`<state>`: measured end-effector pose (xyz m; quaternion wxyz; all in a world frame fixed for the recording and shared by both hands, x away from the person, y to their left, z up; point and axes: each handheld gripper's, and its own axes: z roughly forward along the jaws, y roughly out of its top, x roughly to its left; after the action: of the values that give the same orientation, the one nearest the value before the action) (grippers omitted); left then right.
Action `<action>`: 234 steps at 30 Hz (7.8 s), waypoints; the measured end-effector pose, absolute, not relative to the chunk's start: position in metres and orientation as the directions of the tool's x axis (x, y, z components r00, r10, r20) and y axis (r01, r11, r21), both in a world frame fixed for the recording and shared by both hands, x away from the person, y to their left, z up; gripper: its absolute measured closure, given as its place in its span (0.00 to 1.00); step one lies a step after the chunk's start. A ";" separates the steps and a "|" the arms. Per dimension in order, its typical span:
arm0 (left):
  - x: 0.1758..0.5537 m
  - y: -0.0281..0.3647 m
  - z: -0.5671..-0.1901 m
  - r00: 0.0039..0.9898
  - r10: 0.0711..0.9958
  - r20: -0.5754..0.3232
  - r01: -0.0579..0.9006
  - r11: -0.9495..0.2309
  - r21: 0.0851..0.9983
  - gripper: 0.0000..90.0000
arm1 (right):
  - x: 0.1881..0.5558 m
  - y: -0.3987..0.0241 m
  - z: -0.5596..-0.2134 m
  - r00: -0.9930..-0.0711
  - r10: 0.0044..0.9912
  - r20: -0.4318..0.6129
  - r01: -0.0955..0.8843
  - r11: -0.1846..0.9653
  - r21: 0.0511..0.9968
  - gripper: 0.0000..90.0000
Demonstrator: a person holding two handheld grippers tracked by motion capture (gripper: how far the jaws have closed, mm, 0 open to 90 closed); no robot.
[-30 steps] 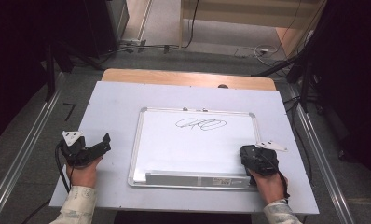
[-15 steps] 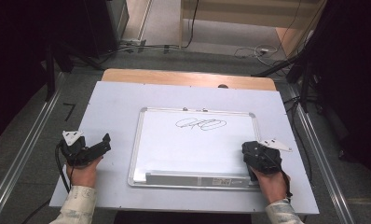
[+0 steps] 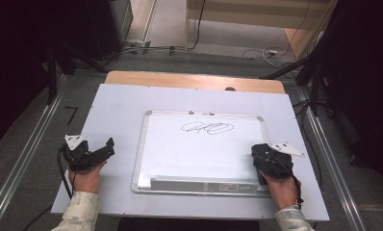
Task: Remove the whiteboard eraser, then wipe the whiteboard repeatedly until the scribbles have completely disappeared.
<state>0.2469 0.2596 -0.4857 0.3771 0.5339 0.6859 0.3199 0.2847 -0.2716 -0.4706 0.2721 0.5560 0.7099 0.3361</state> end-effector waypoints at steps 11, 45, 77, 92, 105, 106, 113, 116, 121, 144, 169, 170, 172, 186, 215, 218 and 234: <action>0.247 0.260 -0.486 -0.147 0.974 -0.174 0.493 0.225 0.840 0.03 | 0.285 -0.270 -0.466 -0.248 0.969 0.005 0.599 0.150 0.786 0.43; 0.247 0.260 -0.486 -0.151 0.973 -0.177 0.494 0.229 0.838 0.03 | 0.297 -0.259 -0.461 -0.288 0.958 0.010 0.603 0.173 0.779 0.43; 0.245 0.262 -0.485 -0.151 0.970 -0.189 0.485 0.239 0.841 0.03 | 0.341 -0.219 -0.456 -0.332 0.943 -0.031 0.612 0.240 0.754 0.43; 0.246 0.262 -0.485 -0.150 0.970 -0.191 0.485 0.240 0.841 0.03 | 0.368 -0.212 -0.463 -0.316 0.948 -0.034 0.625 0.235 0.745 0.43; 0.247 0.262 -0.485 -0.150 0.970 -0.193 0.483 0.242 0.841 0.03 | 0.390 -0.209 -0.460 -0.309 0.950 -0.037 0.627 0.233 0.744 0.43; 0.247 0.262 -0.485 -0.150 0.970 -0.193 0.483 0.242 0.842 0.03 | 0.391 -0.208 -0.460 -0.305 0.952 -0.035 0.628 0.229 0.744 0.43; 0.247 0.262 -0.485 -0.149 0.970 -0.194 0.483 0.242 0.841 0.03 | 0.399 -0.207 -0.464 -0.301 0.953 -0.030 0.635 0.224 0.739 0.43; 0.247 0.262 -0.485 -0.147 0.971 -0.189 0.487 0.238 0.840 0.03 | 0.401 -0.205 -0.467 -0.301 0.953 -0.027 0.637 0.222 0.738 0.43; 0.247 0.262 -0.485 -0.148 0.970 -0.192 0.485 0.240 0.841 0.03 | 0.406 -0.204 -0.471 -0.294 0.955 -0.033 0.644 0.223 0.732 0.43; 0.247 0.263 -0.485 -0.146 0.970 -0.196 0.485 0.243 0.840 0.03 | 0.411 -0.207 -0.479 -0.295 0.955 -0.014 0.668 0.216 0.712 0.43; 0.249 0.261 -0.485 -0.142 0.970 -0.196 0.484 0.241 0.841 0.03 | 0.410 -0.200 -0.481 -0.292 0.955 -0.051 0.652 0.238 0.720 0.44; 0.249 0.260 -0.485 -0.141 0.971 -0.196 0.483 0.240 0.842 0.03 | 0.410 -0.199 -0.481 -0.294 0.954 -0.053 0.651 0.241 0.720 0.44; 0.249 0.260 -0.485 -0.140 0.971 -0.196 0.483 0.239 0.842 0.03 | 0.410 -0.198 -0.481 -0.299 0.953 -0.058 0.649 0.248 0.719 0.44; 0.251 0.259 -0.484 -0.134 0.971 -0.197 0.481 0.238 0.844 0.03 | 0.411 -0.175 -0.481 -0.331 0.941 -0.068 0.650 0.280 0.707 0.44; 0.250 0.259 -0.483 -0.131 0.971 -0.202 0.476 0.240 0.846 0.04 | 0.413 -0.136 -0.483 -0.379 0.923 -0.068 0.635 0.313 0.707 0.44; 0.250 0.259 -0.483 -0.132 0.971 -0.202 0.475 0.240 0.846 0.04 | 0.413 -0.134 -0.483 -0.386 0.920 -0.070 0.630 0.319 0.708 0.44; 0.250 0.259 -0.484 -0.134 0.972 -0.196 0.479 0.236 0.845 0.04 | 0.414 -0.135 -0.483 -0.453 0.889 -0.068 0.605 0.362 0.710 0.44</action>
<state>0.2500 0.2593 -0.4837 0.3891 0.5309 0.6832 0.3163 0.4141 -0.1355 -0.4833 0.2279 0.4709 0.7931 0.3120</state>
